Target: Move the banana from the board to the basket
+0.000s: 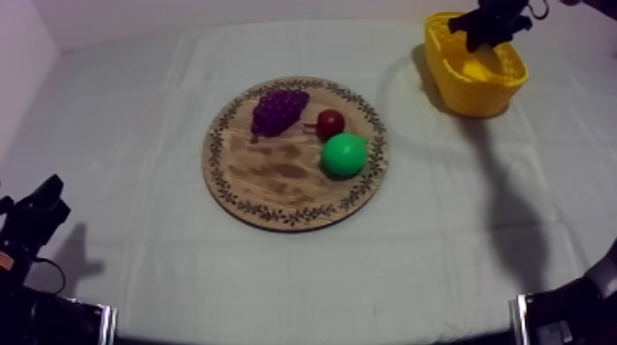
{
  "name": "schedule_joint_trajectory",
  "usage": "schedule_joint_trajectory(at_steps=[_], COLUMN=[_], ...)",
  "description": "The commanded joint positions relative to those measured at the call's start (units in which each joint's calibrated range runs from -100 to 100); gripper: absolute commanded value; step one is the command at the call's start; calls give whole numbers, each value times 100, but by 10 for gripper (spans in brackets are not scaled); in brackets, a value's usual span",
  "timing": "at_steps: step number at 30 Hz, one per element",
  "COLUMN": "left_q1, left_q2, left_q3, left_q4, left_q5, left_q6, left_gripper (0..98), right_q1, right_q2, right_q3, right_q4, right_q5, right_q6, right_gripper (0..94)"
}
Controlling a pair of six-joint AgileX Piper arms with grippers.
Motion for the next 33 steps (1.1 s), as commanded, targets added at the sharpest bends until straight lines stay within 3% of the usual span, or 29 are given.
schedule_joint_trajectory(at_steps=[1, 8, 16, 19, 24, 26, 33], left_q1=[0, 0, 0, 0, 0, 0, 0], left_q2=[-3, -3, -3, -3, -3, -3, -3], left_q3=[3, 3, 3, 3, 3, 3, 3], left_q4=[-2, -2, -2, -2, -2, -2, -2], left_q5=[0, 0, 0, 0, 0, 0, 0], left_q6=[-2, -2, -2, 0, 1, 1, 3], left_gripper=[1, 1, 1, 1, 1, 1, 1], right_q1=[5, 15, -14, -13, -72, -109, -365], right_q2=[30, 152, 162, 119, -120, -264, -955], right_q3=[27, 187, 329, 348, 467, 508, 819], right_q4=[-4, 24, 104, 128, 260, 259, 111], right_q5=[-2, -271, -460, -500, -541, -523, -439], right_q6=[2, -66, -238, -283, -494, -516, -395], right_gripper=[282, 309, 431, 372, 118, 64, 78])
